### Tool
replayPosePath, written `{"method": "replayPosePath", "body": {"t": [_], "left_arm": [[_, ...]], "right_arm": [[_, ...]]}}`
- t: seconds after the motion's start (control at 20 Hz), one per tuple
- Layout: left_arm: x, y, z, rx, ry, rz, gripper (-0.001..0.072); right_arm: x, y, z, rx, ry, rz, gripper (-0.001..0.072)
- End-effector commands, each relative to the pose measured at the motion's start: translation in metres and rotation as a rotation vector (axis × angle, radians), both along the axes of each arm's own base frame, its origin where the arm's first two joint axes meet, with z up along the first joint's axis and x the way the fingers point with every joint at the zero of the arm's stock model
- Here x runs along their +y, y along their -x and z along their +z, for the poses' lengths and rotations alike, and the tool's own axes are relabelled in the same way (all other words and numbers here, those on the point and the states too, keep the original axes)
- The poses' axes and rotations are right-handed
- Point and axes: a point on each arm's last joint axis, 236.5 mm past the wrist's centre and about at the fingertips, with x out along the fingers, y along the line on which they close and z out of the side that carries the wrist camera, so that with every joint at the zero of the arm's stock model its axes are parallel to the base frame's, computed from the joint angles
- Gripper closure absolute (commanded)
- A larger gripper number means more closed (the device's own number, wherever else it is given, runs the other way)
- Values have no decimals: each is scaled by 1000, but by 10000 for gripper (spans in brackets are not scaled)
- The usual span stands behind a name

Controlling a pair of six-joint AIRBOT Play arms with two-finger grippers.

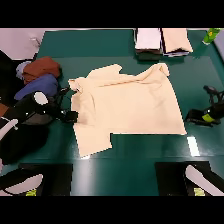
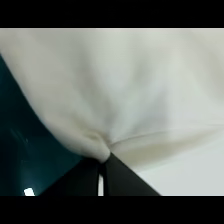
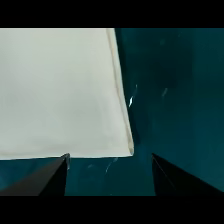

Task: Fold the shirts.

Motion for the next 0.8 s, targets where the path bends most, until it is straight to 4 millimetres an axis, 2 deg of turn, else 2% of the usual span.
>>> {"method": "replayPosePath", "body": {"t": [0.0,0.3,0.35,0.45,0.55,0.6,0.65,0.75], "left_arm": [[1,-9,6,-31,-6,-7,682],[1,-7,7,-22,-6,-12,682],[1,-7,7,-20,-6,-13,682],[1,-6,7,-17,-5,-14,682],[1,-4,7,-9,-5,-18,682],[1,-3,8,-10,-4,-18,682],[1,-5,13,-26,-3,-18,682],[3,-15,42,-124,1,11,682]], "right_arm": [[-6,25,-34,46,-22,-71,119],[31,18,-58,85,-81,40,139],[36,15,-58,85,-80,69,179],[44,7,-56,77,-70,119,371],[48,-1,-51,53,-59,154,653],[49,-7,-45,31,-48,170,696],[50,-13,-38,-1,-38,179,696],[47,-33,-9,-108,-5,187,696]]}}
